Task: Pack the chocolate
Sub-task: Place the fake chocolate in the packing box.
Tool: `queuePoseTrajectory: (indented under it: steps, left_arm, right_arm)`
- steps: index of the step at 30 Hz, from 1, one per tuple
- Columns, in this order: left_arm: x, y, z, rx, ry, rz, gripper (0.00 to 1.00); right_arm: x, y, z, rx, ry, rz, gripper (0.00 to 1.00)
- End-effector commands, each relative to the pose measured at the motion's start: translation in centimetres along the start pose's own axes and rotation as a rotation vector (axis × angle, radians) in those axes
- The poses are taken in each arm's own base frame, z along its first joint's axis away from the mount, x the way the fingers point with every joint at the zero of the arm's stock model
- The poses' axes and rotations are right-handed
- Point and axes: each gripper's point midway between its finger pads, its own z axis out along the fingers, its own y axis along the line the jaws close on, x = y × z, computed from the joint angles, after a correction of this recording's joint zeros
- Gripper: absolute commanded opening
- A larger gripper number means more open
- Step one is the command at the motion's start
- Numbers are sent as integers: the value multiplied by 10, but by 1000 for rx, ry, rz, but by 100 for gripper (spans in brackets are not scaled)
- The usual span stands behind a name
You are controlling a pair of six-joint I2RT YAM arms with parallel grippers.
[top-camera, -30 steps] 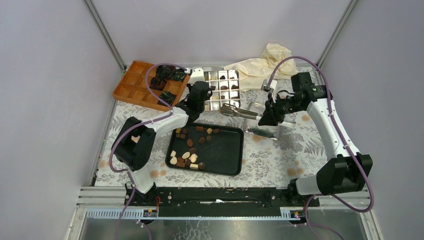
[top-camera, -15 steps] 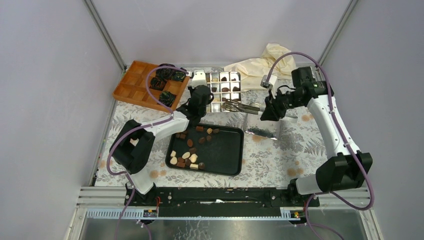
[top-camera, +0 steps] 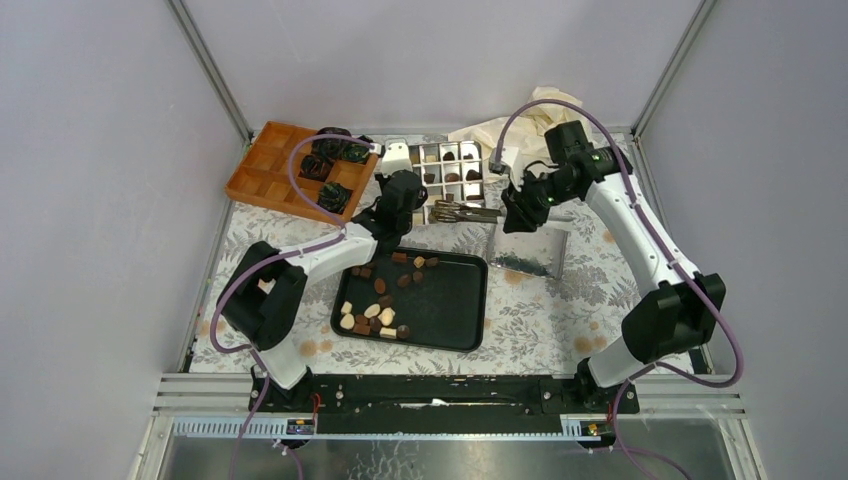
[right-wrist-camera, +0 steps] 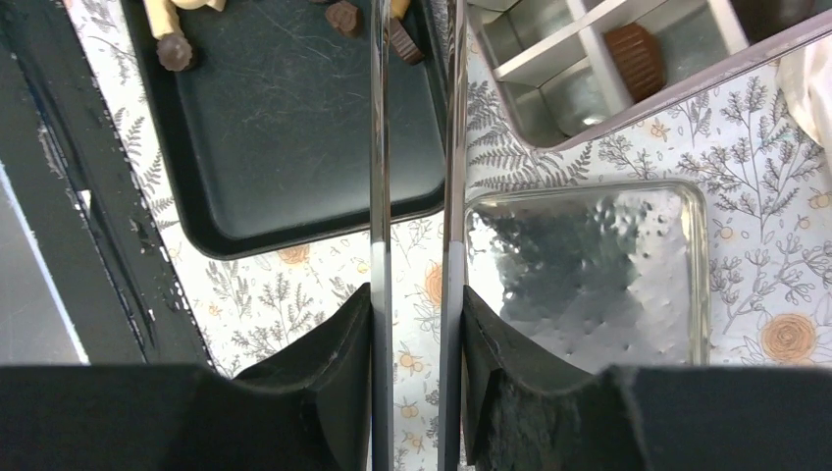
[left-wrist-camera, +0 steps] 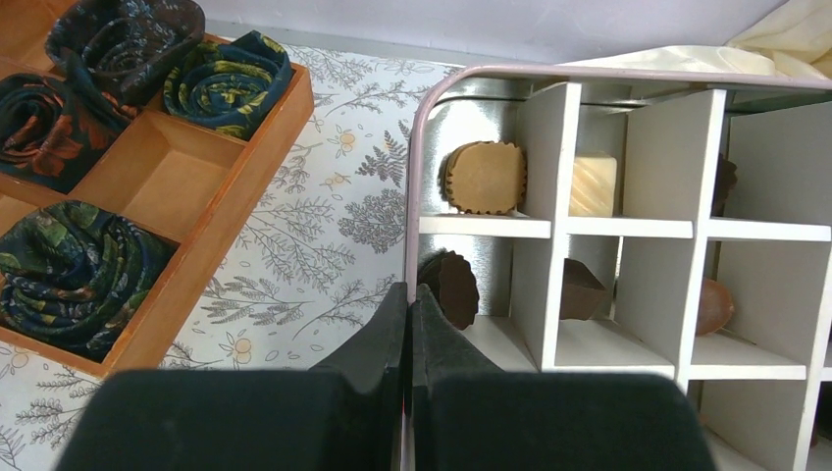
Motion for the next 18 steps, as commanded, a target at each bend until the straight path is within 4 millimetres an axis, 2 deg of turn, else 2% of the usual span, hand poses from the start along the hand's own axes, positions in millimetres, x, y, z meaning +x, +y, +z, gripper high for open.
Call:
queuePoseTrajectory:
  steps: [1, 12, 15, 18]
  left_arm:
    - [-42, -14, -9, 25, -114, -146, 0]
    - [-32, -17, -6, 14, -79, -145, 0]
    - [-30, -19, -6, 17, -71, -147, 0]
    - [-29, -20, -6, 17, -66, -149, 0]
  right_arm:
    - [-22, -18, -3, 77, -13, -37, 1]
    - [-12, -21, 10, 117, 60, -67, 6]
    - [-10, -20, 13, 127, 74, -71, 19]
    - [-9, -21, 14, 133, 85, -76, 26]
